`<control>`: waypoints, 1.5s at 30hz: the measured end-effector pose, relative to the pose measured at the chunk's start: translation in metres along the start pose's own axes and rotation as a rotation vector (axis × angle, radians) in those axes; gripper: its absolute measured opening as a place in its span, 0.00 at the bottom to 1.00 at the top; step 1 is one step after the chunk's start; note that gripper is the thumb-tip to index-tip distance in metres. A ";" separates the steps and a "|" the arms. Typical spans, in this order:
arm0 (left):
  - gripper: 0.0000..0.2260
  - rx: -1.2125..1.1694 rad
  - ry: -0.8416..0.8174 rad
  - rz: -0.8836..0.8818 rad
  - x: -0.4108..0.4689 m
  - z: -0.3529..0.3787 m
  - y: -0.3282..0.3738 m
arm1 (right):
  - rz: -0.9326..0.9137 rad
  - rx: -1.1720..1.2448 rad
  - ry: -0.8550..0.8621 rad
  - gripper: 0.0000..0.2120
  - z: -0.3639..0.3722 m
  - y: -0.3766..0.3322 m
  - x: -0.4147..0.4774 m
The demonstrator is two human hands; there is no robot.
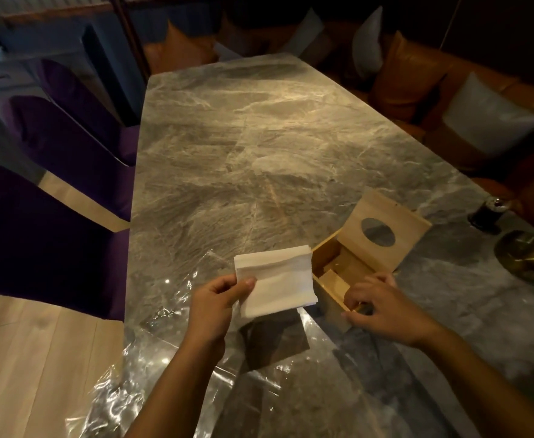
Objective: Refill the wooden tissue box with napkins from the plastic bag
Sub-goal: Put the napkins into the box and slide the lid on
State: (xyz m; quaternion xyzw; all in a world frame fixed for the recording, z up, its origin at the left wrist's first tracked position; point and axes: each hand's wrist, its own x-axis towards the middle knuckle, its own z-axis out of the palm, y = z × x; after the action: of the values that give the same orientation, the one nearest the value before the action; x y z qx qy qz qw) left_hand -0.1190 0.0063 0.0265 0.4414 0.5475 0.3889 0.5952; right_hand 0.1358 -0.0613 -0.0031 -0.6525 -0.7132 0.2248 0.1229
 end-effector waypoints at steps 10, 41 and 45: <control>0.03 -0.087 -0.194 -0.109 -0.007 0.028 0.006 | 0.018 -0.112 -0.151 0.03 -0.033 0.023 -0.026; 0.02 0.072 -0.132 -0.126 -0.020 0.101 0.008 | 0.609 1.329 0.284 0.23 -0.052 0.003 -0.030; 0.05 0.172 -0.148 -0.074 -0.021 0.110 0.010 | 0.645 0.988 0.365 0.05 -0.054 0.000 -0.029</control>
State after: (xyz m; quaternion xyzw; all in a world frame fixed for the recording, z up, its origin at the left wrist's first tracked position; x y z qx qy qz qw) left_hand -0.0110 -0.0219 0.0433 0.4977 0.5493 0.2847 0.6079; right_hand 0.1643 -0.0812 0.0478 -0.7293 -0.2590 0.4390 0.4565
